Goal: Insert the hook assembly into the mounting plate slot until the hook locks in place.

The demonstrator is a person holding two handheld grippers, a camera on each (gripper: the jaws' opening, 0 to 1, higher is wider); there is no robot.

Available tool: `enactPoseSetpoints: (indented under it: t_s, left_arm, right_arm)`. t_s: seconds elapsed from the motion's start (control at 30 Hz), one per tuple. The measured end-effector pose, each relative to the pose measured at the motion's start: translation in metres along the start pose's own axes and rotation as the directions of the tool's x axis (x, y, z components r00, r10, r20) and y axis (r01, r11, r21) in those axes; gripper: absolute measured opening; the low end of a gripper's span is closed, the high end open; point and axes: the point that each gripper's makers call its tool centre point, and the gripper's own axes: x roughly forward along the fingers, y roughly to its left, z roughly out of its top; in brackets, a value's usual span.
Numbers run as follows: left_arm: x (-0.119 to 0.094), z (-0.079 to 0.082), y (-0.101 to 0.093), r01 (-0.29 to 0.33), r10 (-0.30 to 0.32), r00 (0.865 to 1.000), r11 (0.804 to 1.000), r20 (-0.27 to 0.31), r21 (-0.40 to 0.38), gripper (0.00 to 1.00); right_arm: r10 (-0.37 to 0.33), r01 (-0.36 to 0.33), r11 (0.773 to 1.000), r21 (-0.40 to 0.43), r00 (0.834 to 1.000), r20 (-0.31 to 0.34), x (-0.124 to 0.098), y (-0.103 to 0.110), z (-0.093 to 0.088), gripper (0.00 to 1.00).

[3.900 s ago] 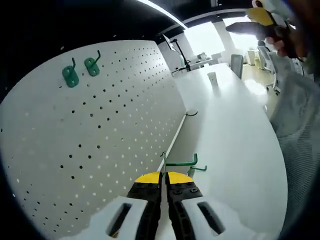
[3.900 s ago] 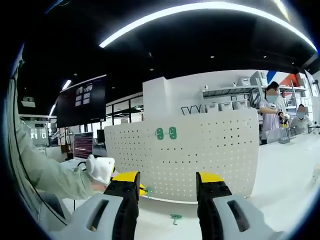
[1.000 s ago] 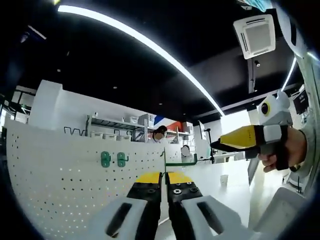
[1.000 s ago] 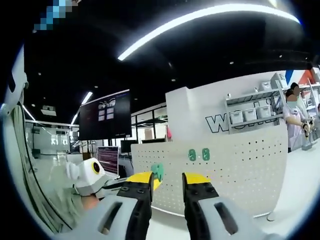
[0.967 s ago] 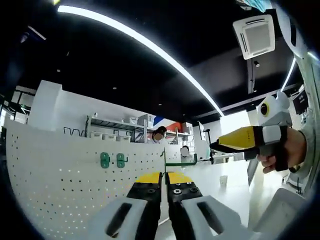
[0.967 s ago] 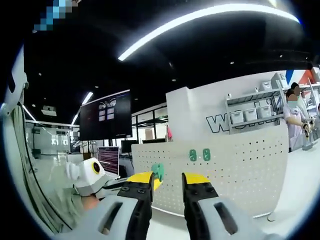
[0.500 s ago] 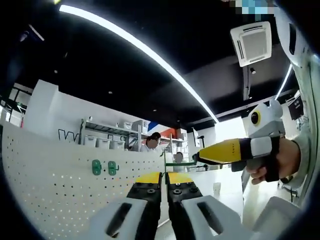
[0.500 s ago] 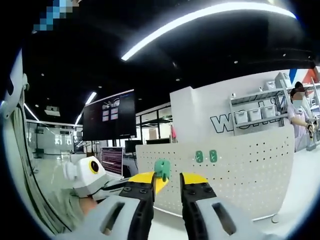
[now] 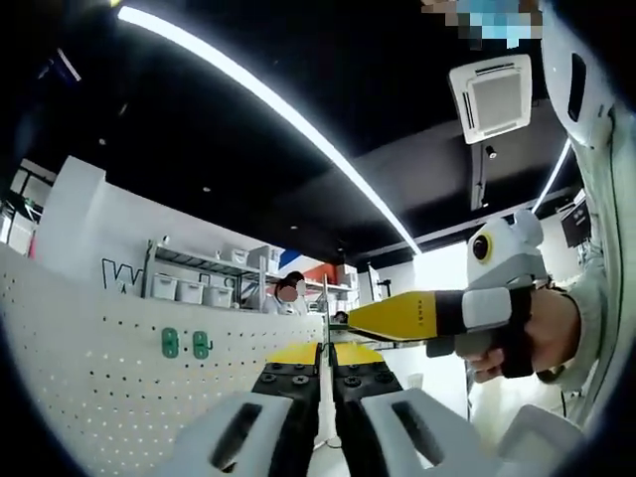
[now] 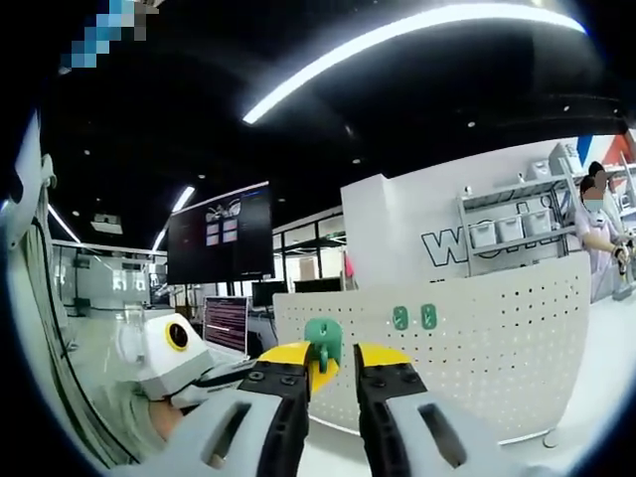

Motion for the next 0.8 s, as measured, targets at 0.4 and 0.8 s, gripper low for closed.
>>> enactPoseSetpoints:
  t_s: [0.4, 0.8]
  left_arm:
    - [0.001, 0.005, -0.007, 0.019, -0.019, 1.000, 1.000, 0.019, -0.023, 0.03]
    - [0.002, 0.005, -0.007, 0.020, -0.020, 1.000, 1.000, 0.008, -0.009, 0.03]
  right_arm:
    - [0.015, -0.015, 1.000, 0.006, 1.000, -0.003, 0.000, 0.004, 0.000, 0.09]
    - [0.042, -0.043, 0.996, -0.079, 0.999, -0.013, -0.004, 0.014, 0.003, 0.02]
